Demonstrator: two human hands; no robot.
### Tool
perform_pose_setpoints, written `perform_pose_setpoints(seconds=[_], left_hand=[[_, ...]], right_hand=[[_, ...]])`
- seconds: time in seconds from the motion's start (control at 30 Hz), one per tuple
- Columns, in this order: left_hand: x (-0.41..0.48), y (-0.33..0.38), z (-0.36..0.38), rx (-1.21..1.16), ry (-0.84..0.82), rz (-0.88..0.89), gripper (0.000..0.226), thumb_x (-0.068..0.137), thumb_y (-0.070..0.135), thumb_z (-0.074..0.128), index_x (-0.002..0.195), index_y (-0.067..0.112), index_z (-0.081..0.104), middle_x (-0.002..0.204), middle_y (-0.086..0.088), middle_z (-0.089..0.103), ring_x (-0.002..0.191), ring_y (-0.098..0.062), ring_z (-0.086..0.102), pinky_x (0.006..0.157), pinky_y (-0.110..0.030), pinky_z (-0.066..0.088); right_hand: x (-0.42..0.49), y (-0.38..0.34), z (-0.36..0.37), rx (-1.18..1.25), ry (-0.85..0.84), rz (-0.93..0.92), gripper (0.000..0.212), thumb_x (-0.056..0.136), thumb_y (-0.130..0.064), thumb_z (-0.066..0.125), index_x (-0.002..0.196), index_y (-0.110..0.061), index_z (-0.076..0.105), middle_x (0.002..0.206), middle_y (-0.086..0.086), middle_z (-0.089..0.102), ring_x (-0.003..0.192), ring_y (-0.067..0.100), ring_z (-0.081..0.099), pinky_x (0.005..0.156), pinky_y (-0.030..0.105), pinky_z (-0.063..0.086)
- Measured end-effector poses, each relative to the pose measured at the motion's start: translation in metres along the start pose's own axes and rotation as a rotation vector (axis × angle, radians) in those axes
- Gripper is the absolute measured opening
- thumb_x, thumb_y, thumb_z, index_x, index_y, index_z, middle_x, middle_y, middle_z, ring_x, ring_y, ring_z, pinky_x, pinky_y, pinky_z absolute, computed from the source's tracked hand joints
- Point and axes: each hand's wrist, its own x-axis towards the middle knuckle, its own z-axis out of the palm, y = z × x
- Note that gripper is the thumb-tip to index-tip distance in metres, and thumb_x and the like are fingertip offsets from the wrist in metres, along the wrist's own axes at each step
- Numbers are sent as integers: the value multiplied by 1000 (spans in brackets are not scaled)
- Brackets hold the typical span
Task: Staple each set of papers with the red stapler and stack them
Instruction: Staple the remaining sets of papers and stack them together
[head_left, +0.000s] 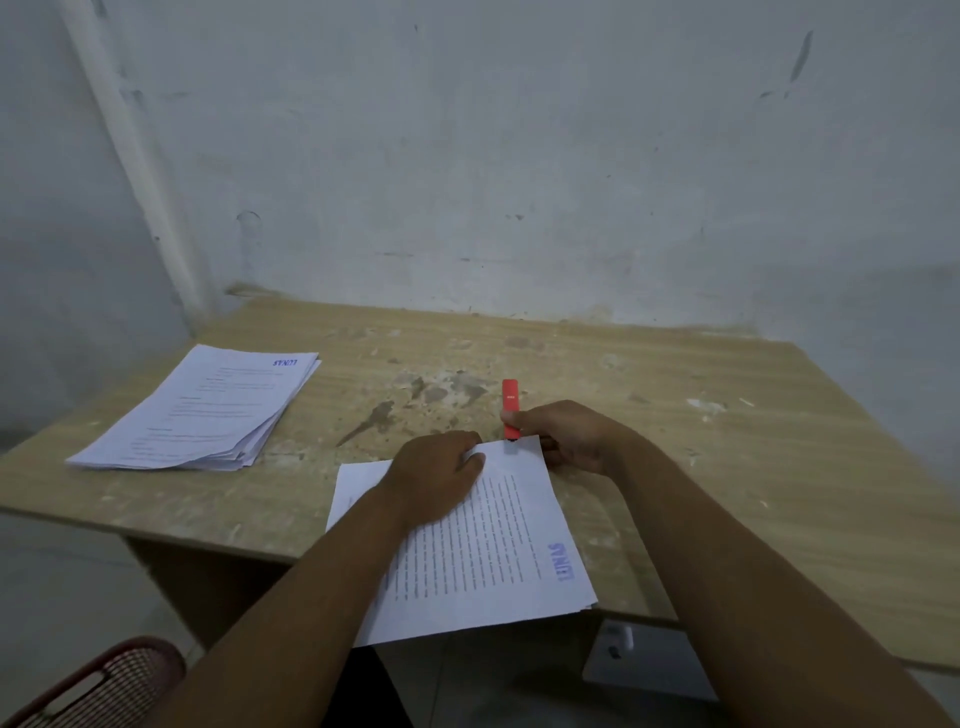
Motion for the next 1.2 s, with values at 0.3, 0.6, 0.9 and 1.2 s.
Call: perform_pose_setpoints(seconds=[0.3, 0.6, 0.9, 1.2], left_hand=[[0, -7, 5, -47, 5, -24, 22, 105, 45, 48, 95, 29, 60, 86, 11, 63, 80, -12, 59, 73, -34, 44], [3, -11, 9, -32, 12, -33, 36, 104, 50, 48, 124, 26, 67, 113, 8, 72, 100, -14, 65, 82, -30, 45], [3, -12, 10, -30, 14, -33, 34, 103, 50, 48, 119, 27, 67, 107, 7, 72, 95, -15, 65, 81, -33, 48], [3, -11, 9, -25, 15, -49, 40, 104, 49, 49, 130, 24, 66, 121, 4, 72, 108, -19, 66, 88, -32, 48]], right_hand=[[-2, 2, 11, -72, 36, -39, 46, 79, -35, 92, 111, -3, 81, 103, 13, 82, 91, 32, 80, 80, 42, 65], [1, 7, 16, -21, 71, -36, 37, 77, -28, 94, 105, -6, 84, 102, 12, 82, 94, 36, 79, 93, 52, 63], [10, 11, 19, -104, 102, -52, 35, 72, -41, 95, 99, -19, 87, 107, 5, 82, 99, 32, 78, 99, 51, 60], [12, 13, 21, -85, 147, -16, 26, 76, -27, 93, 96, -11, 86, 102, 12, 82, 98, 38, 78, 96, 58, 61]])
